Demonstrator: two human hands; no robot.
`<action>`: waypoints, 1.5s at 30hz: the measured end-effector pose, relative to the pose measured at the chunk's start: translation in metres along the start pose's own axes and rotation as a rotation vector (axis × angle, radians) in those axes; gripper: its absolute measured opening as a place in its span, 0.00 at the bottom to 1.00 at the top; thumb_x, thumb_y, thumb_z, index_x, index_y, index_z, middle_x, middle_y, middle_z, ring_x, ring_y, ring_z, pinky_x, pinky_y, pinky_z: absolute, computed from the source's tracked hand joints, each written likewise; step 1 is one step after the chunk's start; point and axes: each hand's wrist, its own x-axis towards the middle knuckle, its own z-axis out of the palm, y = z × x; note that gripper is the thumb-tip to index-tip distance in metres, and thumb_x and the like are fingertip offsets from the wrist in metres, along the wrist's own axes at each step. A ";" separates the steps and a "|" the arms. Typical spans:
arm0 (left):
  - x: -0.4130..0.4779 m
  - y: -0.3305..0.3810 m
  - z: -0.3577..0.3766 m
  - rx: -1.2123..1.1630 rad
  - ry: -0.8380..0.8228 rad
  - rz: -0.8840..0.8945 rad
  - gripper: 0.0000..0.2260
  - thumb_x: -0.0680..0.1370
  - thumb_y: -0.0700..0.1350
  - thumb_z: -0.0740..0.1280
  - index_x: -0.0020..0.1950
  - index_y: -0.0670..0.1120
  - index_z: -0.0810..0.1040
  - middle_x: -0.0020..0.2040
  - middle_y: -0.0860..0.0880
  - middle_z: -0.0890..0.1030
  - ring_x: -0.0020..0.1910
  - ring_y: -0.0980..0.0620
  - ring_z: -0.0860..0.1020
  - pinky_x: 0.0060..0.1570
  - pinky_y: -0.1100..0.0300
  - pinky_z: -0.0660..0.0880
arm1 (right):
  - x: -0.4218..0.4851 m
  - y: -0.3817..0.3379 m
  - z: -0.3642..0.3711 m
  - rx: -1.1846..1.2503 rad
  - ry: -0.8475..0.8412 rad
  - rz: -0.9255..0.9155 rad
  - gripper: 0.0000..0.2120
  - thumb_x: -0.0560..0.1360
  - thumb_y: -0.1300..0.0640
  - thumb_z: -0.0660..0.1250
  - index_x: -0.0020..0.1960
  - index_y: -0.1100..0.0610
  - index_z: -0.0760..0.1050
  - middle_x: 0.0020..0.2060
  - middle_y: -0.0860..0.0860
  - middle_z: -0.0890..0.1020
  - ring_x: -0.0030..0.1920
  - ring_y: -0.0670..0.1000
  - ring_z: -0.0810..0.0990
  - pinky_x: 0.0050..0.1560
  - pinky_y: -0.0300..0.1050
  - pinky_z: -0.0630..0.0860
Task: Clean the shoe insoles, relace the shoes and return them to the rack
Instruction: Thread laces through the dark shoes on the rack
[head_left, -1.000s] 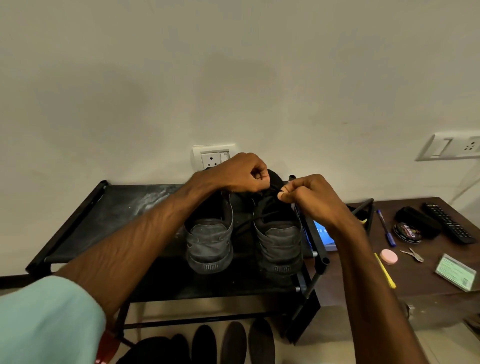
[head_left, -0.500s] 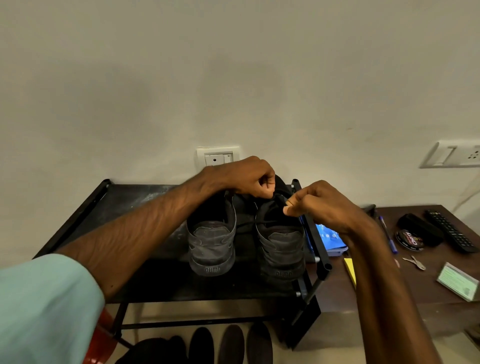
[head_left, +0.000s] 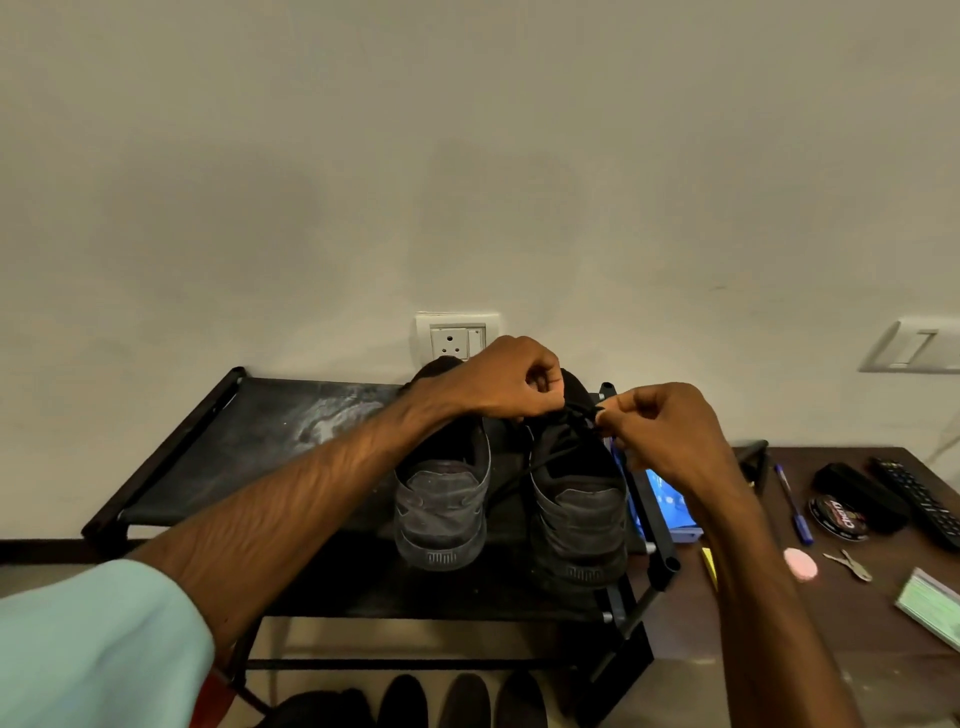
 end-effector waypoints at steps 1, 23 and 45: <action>-0.001 0.000 0.000 -0.029 0.003 -0.007 0.03 0.77 0.42 0.70 0.47 0.43 0.83 0.40 0.49 0.85 0.33 0.55 0.84 0.37 0.64 0.79 | -0.001 0.000 0.000 -0.010 -0.017 0.003 0.06 0.76 0.59 0.73 0.41 0.54 0.85 0.32 0.53 0.85 0.32 0.49 0.83 0.38 0.43 0.83; 0.003 -0.003 0.005 0.202 0.119 0.130 0.07 0.75 0.40 0.72 0.49 0.47 0.88 0.42 0.55 0.86 0.35 0.63 0.78 0.39 0.72 0.70 | -0.012 -0.022 0.008 -0.320 -0.142 0.023 0.09 0.77 0.58 0.73 0.40 0.61 0.84 0.36 0.55 0.85 0.39 0.51 0.83 0.44 0.47 0.80; 0.004 0.014 -0.005 -0.196 -0.027 -0.172 0.06 0.76 0.41 0.75 0.53 0.43 0.84 0.36 0.48 0.86 0.34 0.53 0.83 0.44 0.56 0.81 | -0.034 -0.032 0.032 0.014 0.083 0.022 0.04 0.73 0.56 0.78 0.41 0.53 0.84 0.31 0.47 0.84 0.35 0.44 0.83 0.43 0.40 0.81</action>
